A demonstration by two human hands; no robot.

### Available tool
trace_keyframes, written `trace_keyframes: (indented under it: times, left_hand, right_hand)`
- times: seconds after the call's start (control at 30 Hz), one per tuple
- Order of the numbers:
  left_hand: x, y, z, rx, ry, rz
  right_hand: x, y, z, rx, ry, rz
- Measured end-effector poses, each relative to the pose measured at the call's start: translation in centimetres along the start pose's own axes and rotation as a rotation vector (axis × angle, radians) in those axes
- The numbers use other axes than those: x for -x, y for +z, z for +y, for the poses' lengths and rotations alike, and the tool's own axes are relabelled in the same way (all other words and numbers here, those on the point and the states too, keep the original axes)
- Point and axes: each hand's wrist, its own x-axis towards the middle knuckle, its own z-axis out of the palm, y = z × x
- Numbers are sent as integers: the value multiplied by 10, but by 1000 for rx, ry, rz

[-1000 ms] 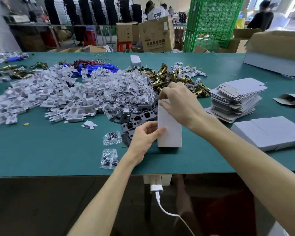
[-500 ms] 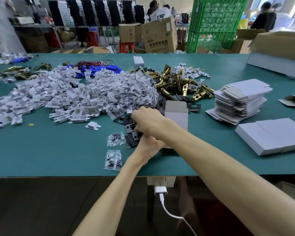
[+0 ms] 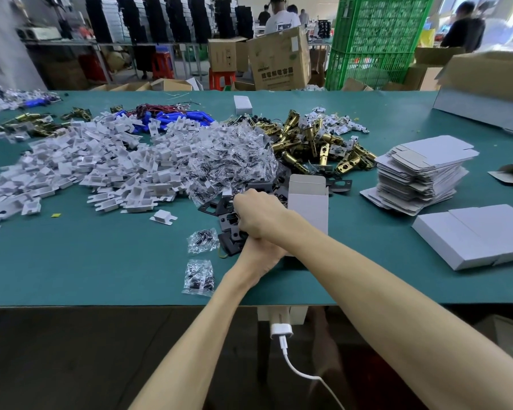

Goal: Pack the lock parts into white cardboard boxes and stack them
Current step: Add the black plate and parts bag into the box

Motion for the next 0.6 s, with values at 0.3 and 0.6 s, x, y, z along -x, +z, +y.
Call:
trace_keyframes:
  times: [0.3, 0.6]
  left_hand:
    - [2, 0, 0, -39, -36, -8]
    - [2, -1, 1, -17, -58, 16]
  right_hand:
    - [-3, 9, -1, -54, -11, -17]
    - [-2, 10, -3, -228, 36, -32]
